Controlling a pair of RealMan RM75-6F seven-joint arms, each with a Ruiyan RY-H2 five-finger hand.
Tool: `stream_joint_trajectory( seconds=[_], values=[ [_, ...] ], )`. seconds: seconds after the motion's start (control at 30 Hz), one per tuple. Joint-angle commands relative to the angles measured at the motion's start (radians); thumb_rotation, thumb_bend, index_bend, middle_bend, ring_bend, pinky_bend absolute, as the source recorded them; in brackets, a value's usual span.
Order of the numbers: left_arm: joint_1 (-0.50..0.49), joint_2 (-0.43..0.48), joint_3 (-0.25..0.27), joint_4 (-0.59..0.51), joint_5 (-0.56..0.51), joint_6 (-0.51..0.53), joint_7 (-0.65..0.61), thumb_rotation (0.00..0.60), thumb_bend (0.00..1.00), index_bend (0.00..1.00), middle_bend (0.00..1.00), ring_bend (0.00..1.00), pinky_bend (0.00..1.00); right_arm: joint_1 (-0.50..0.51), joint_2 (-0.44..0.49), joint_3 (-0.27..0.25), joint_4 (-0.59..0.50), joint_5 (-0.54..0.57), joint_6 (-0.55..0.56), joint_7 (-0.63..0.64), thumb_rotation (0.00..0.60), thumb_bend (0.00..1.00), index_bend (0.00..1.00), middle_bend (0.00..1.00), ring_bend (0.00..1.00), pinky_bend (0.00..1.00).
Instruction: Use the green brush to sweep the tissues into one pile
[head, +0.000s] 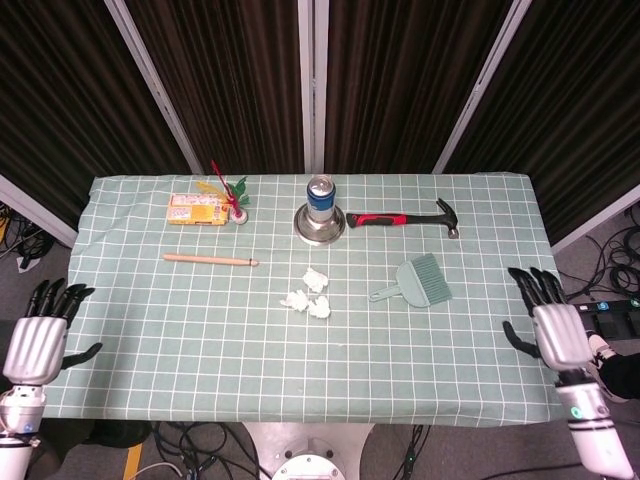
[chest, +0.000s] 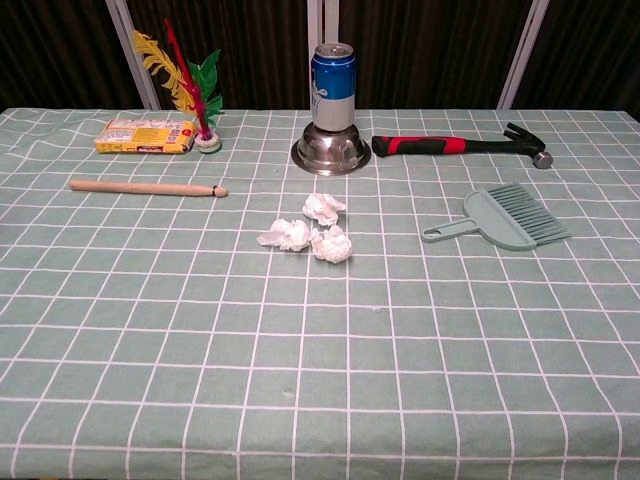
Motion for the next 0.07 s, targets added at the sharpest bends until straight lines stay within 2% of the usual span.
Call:
stream_joint_trajectory(
  seconds=[0.03, 0.07],
  values=[
    [-0.003, -0.009, -0.008, 0.0, -0.014, -0.004, 0.016, 0.6, 0.0, 0.18, 0.17, 0.06, 0.06, -0.073, 0.036, -0.038, -0.014, -0.043, 0.068, 0.061, 0.6, 0.29, 0.02, 0.08, 0.0, 0.0],
    [-0.003, -0.012, -0.01, 0.0, -0.02, -0.006, 0.02, 0.6, 0.0, 0.18, 0.17, 0.06, 0.06, -0.078, 0.037, -0.04, -0.012, -0.047, 0.068, 0.062, 0.6, 0.29, 0.02, 0.08, 0.0, 0.0]
  ],
)
